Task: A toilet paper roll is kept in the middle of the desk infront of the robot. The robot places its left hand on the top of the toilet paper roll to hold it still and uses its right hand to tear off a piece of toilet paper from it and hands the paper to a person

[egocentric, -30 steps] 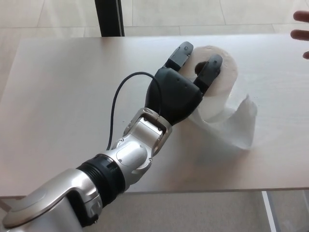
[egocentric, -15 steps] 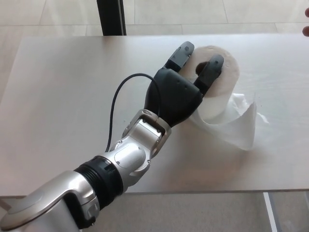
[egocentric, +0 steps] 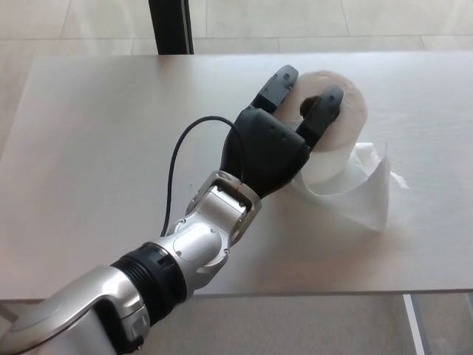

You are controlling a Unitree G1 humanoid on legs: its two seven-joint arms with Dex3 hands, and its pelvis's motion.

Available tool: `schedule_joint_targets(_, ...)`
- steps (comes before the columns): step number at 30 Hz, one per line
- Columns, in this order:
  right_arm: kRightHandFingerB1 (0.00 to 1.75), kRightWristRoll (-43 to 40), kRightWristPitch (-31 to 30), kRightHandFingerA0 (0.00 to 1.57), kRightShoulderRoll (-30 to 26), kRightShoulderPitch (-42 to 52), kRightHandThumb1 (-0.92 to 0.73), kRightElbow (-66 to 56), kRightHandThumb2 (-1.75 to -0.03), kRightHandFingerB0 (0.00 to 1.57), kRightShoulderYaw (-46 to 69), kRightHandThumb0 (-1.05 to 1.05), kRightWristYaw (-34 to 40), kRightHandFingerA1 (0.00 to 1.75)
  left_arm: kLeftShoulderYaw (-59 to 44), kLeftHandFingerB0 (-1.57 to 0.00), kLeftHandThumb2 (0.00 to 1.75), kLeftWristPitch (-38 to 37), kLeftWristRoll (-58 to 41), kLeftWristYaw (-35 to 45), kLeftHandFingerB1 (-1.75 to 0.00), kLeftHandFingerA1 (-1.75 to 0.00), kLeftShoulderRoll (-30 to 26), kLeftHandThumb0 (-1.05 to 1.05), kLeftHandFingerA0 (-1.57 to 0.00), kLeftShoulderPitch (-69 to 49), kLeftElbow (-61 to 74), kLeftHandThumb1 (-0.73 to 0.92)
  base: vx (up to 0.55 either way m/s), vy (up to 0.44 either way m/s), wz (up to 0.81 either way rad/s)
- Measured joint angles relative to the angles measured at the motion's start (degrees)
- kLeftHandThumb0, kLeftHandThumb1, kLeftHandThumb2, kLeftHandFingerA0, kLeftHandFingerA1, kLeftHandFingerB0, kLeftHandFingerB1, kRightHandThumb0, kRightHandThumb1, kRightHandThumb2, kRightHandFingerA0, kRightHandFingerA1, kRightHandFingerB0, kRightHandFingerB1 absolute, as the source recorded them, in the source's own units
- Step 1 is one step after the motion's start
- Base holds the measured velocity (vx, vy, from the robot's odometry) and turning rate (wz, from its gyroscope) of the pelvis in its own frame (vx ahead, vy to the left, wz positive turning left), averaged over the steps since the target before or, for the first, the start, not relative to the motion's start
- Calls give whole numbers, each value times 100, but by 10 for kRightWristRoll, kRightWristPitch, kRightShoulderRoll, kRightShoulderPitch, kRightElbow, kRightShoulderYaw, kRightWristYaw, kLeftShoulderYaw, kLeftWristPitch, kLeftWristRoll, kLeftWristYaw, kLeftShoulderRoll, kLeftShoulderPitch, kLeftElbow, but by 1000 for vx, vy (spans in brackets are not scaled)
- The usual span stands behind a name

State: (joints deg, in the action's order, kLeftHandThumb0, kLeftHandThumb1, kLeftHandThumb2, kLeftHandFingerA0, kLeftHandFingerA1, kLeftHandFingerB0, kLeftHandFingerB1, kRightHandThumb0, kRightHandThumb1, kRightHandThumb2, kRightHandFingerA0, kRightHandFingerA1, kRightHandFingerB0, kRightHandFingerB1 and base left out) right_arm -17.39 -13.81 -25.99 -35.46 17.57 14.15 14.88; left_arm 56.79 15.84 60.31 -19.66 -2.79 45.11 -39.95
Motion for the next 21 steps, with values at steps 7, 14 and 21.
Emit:
schedule_joint_targets(7,152,54,41,81,-36,0,-48,85,-122,70,-87,-4,-30,175,-1,-1,79,0,2,0,-12,0,-8,-54,0,-10,14,66,0,0,0)
schedule_joint_targets(14,86,107,71,87,-84,0,-64,143,-93,84,-145,-9,-55,143,-3,0,63,-1,2,1,-22,-6,-19,-54,0,-24,34,76,0,0,0)
schedule_joint_targets(21,8,163,66,0,-125,1,-59,156,-65,0,-191,-61,-58,0,-7,0,63,-5,2,9,-24,-9,-23,-57,0,-28,54,78,0,0,0)
